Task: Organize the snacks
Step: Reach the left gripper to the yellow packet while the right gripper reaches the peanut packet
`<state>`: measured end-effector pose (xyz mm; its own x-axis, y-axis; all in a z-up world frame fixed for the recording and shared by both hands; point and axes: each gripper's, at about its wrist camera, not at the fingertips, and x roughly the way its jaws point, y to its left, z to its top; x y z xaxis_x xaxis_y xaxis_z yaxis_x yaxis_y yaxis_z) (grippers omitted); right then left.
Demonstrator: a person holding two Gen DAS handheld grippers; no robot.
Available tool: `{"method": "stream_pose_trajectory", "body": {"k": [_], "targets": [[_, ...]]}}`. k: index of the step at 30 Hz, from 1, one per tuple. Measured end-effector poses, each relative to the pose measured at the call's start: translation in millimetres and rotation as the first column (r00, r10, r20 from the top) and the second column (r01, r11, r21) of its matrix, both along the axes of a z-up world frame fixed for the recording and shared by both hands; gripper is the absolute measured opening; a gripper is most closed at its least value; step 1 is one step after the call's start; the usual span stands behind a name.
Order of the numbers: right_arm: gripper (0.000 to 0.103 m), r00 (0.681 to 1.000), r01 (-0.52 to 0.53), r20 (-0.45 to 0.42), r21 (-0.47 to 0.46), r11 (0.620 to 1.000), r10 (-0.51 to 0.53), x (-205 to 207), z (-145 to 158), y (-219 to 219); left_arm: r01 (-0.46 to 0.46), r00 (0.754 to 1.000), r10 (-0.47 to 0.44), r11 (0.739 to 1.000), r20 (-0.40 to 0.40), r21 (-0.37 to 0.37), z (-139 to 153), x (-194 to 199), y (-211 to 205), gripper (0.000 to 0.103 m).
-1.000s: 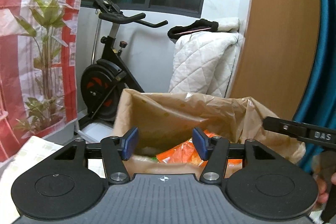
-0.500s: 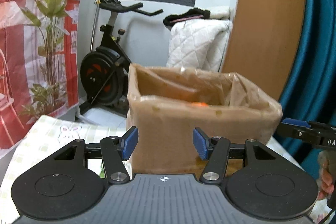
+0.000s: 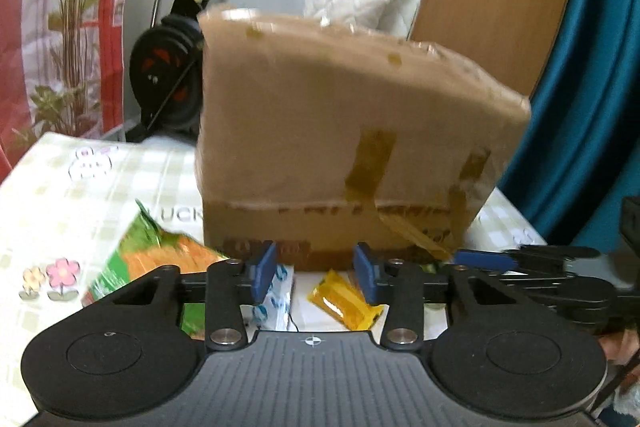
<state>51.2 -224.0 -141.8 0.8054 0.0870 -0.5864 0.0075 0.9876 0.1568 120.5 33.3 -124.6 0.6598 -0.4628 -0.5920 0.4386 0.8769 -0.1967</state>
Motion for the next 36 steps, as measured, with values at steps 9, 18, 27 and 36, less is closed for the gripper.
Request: {"method": "stream_pose_trajectory", "body": {"k": [9,18,27,36], "targets": [[0.026,0.993,-0.108,-0.058,-0.146,0.983,0.101,49.2,-24.3,25.9,-0.056,0.998,0.056,0.998,-0.031,0.019,-22.8,12.9,5.8,0.043],[0.026,0.987,-0.131,-0.111,-0.105,0.986,0.119,73.8,-45.0,19.0,-0.057,0.997,0.057,0.998,-0.045,0.022,-32.7,18.3,2.5,0.043],[0.029,0.979,-0.108,-0.175,0.008,0.994,0.108,64.1,-43.0,12.1,-0.048,0.996,0.048,0.999,-0.077,0.005,-37.4,17.6,3.6,0.043],[0.043,0.972,-0.192,-0.163,-0.154,0.969,0.167,66.5,-39.9,37.4,-0.040,0.995,0.039,0.999,-0.090,-0.008,-38.3,14.0,5.2,0.043]]}}
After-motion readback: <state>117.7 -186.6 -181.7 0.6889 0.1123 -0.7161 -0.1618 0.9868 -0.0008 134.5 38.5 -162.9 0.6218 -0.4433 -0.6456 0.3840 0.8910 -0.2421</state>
